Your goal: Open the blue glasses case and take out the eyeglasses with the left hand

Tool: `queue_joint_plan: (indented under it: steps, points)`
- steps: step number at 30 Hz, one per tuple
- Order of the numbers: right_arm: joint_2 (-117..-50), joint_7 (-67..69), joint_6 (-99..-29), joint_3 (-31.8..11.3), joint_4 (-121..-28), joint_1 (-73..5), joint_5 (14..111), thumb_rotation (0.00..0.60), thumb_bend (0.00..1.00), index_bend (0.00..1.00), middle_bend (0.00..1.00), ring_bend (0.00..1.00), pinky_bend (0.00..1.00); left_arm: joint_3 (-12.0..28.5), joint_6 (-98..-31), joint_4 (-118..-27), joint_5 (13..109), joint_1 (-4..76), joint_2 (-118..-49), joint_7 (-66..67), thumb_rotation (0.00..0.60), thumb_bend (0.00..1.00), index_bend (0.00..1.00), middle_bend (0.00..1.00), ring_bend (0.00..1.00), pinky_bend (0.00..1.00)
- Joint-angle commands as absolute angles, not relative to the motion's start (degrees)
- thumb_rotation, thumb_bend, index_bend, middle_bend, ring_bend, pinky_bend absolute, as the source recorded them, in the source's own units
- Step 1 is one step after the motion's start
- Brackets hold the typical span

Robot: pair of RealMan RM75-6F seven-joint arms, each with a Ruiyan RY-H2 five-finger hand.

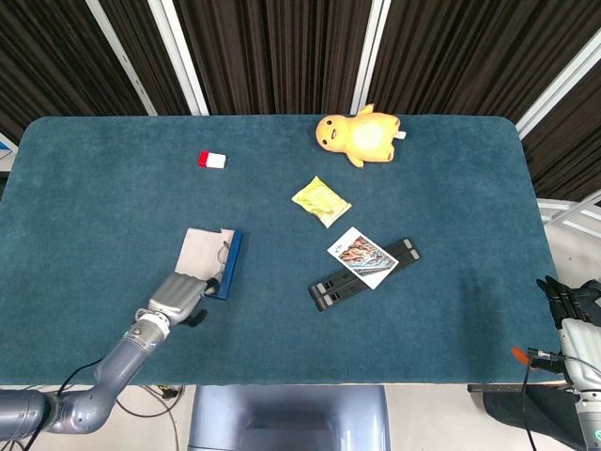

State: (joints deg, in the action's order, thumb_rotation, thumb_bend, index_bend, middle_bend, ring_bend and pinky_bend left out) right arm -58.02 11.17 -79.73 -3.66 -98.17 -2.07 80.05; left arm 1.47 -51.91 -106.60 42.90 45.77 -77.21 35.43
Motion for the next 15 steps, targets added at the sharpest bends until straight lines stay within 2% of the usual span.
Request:
queue_joint_plan:
  steps: [1, 10, 13, 15]
  points:
    - [-58.0, 11.2, -79.7, -3.7, -98.2, -2.1, 80.0, 0.6, 0.15, 0.0, 0.0, 0.0, 0.2, 2.3, -52.0, -107.4, 44.2, 46.1, -78.1, 34.3, 0.6, 0.38, 0.21, 0.83, 0.74, 0.84]
    - [-57.9, 11.4, -79.5, -3.7, -98.2, -2.1, 79.9, 0.6, 0.15, 0.0, 0.0, 0.0, 0.2, 5.3, -52.3, -105.9, 47.4, 47.5, -78.6, 31.4, 0.6, 0.38, 0.1, 0.85, 0.76, 0.86]
    - [-57.9, 11.4, -79.4, -3.7, -98.3, -2.2, 79.8, 0.6, 0.16, 0.0, 0.0, 0.0, 0.2, 6.1, -50.8, -102.6, 44.5, 50.4, -78.3, 34.2, 0.6, 0.38, 0.07, 0.87, 0.77, 0.88]
    - [-57.9, 11.3, -79.3, -3.7, -98.3, -2.2, 79.8, 0.6, 0.15, 0.0, 0.0, 0.0, 0.2, 6.2, -48.0, -98.9, 39.2, 54.0, -78.7, 37.6, 0.6, 0.38, 0.07, 0.88, 0.78, 0.89]
